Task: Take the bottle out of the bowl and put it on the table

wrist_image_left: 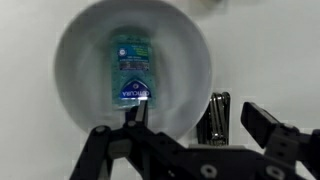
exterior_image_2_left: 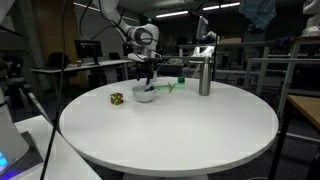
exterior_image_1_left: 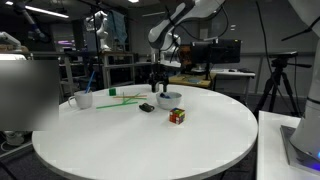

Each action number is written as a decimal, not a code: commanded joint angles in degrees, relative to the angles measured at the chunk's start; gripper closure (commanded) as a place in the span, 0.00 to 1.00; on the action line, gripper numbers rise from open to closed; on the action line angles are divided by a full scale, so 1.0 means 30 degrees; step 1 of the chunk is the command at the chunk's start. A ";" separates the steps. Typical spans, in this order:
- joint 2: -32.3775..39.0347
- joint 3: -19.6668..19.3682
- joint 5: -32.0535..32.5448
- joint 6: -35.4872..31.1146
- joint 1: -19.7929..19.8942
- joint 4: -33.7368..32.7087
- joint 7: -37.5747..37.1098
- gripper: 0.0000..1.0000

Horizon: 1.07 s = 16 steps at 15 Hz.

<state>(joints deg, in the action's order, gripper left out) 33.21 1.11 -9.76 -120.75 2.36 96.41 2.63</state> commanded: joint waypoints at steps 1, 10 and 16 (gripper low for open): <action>-0.0246 -0.0560 0.0809 0.0158 -0.0234 -0.0178 -0.1177 0.00; -0.1004 -0.1241 0.1181 -0.1375 -0.0759 0.0782 -0.5183 0.00; -0.1572 -0.1352 0.1155 -0.1562 -0.0834 0.1849 -0.6079 0.00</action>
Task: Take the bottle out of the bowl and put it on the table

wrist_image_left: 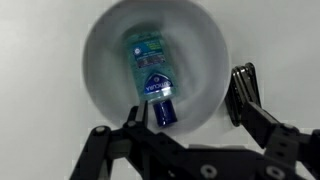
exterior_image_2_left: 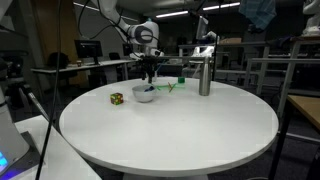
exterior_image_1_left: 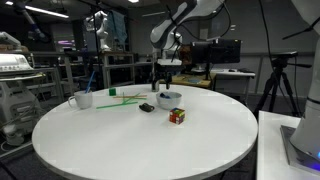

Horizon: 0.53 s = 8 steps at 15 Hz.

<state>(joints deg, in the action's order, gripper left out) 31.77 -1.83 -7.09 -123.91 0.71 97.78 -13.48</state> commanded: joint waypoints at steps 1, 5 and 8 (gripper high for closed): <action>-0.1193 -0.0417 0.0295 -0.0506 -0.0277 0.1579 -0.0763 0.00; -0.1643 -0.0529 0.0358 -0.0422 -0.0210 0.2285 -0.0610 0.00; -0.1897 -0.0570 0.0334 -0.0403 -0.0154 0.2696 -0.0486 0.00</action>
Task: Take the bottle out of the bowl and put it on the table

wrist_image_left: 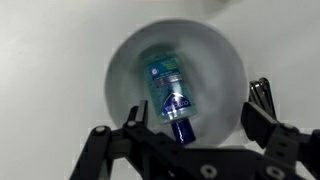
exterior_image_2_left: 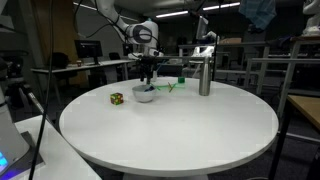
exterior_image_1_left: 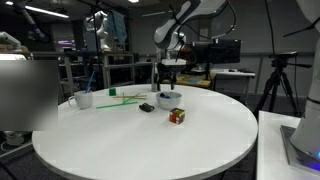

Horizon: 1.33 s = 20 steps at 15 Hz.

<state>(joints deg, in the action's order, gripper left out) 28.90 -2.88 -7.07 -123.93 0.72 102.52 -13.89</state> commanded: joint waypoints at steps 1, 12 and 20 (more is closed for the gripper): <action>-0.0962 -0.0226 0.0312 -0.0386 -0.0137 0.1197 -0.0305 0.00; -0.1005 -0.0038 0.0244 -0.0171 0.0030 0.1841 0.0603 0.00; -0.0907 0.0147 0.0216 0.0129 0.0247 0.1996 0.2702 0.00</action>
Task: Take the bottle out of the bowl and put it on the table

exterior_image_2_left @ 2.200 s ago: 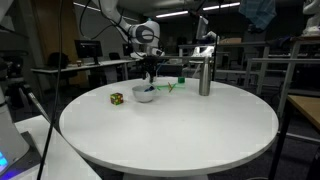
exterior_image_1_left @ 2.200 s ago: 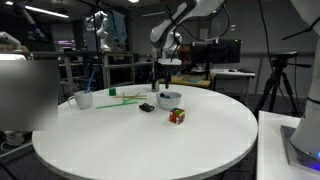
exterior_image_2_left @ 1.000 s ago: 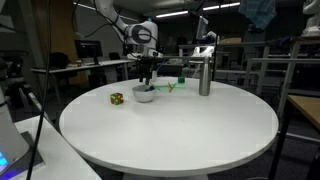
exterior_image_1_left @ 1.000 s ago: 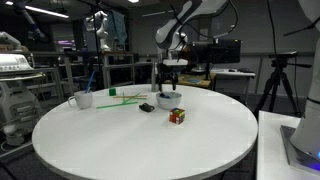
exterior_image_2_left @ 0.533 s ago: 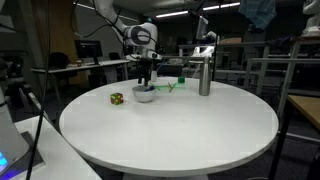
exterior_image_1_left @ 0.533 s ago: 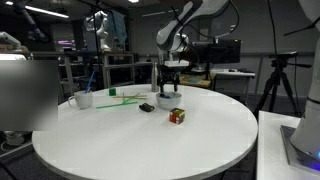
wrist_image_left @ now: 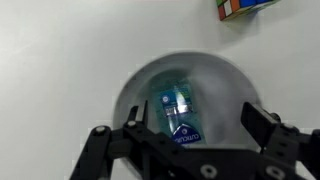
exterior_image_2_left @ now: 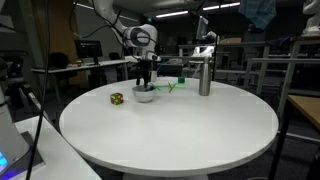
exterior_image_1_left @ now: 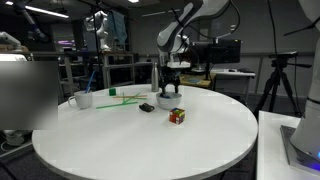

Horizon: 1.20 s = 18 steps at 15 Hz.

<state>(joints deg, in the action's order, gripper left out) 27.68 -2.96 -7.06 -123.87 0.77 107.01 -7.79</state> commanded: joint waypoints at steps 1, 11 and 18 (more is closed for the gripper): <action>-0.0467 0.0181 0.0208 0.0097 0.0234 0.0487 0.0791 0.00; -0.0047 0.0145 0.0281 0.0203 0.0233 0.0057 0.1064 0.00; 0.0389 0.0154 0.0290 0.0460 0.0268 -0.0446 0.1087 0.00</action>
<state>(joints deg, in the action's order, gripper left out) 28.09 -2.94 -7.03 -123.86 0.80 107.28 -5.68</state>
